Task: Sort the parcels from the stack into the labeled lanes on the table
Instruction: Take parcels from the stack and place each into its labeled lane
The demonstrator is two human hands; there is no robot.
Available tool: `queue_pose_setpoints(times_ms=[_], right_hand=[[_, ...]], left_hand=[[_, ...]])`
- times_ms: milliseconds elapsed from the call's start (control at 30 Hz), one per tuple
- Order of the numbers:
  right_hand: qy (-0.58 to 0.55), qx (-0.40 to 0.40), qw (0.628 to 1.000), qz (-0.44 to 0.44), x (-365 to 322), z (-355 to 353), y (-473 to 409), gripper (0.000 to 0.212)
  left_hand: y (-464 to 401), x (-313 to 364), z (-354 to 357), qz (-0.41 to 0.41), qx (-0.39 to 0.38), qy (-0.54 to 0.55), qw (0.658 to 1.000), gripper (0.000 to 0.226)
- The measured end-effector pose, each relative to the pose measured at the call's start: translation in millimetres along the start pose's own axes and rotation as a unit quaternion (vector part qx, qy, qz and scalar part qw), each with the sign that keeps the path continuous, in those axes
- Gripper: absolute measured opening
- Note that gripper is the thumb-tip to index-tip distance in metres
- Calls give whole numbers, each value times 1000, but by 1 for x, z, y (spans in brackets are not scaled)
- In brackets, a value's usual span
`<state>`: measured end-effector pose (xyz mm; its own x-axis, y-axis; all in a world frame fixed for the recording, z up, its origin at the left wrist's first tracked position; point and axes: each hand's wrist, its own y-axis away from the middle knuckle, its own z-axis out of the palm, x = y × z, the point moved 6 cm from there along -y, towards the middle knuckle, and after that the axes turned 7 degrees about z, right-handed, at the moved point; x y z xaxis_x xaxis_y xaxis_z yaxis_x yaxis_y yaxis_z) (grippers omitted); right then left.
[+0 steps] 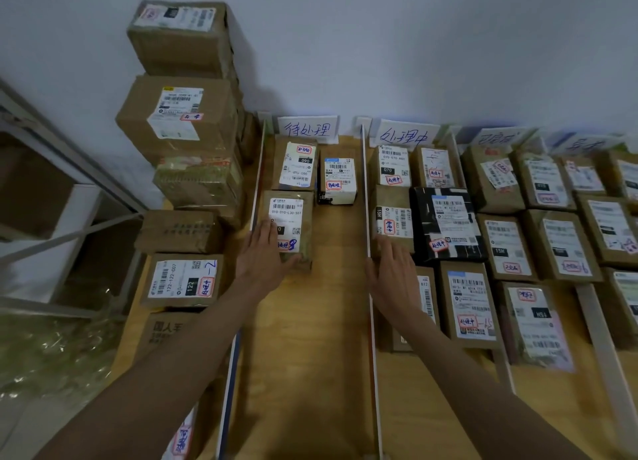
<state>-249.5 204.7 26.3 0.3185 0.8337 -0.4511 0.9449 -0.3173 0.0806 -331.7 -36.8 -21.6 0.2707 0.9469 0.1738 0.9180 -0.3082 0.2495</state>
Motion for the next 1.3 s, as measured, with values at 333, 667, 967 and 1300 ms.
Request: queue_pose_setpoints(times_ms=[333,667,967,1300], right_hand=[[59,-19,996,-66,-57,7,31,54],[52,-50,991,-114,-128,53,127,52],[-14,-93,994,-63,-176,111,233,49],[-24,-171,985,10,-204,166,310,43]], left_hand=[[90,-36,-36,-7,48,-21,999,81],[231,-139,-29,-92,75,-5,993,73],[320,-202,22,-96,48,50,993,71],[354,-214,62,-90,17,150,984,68]])
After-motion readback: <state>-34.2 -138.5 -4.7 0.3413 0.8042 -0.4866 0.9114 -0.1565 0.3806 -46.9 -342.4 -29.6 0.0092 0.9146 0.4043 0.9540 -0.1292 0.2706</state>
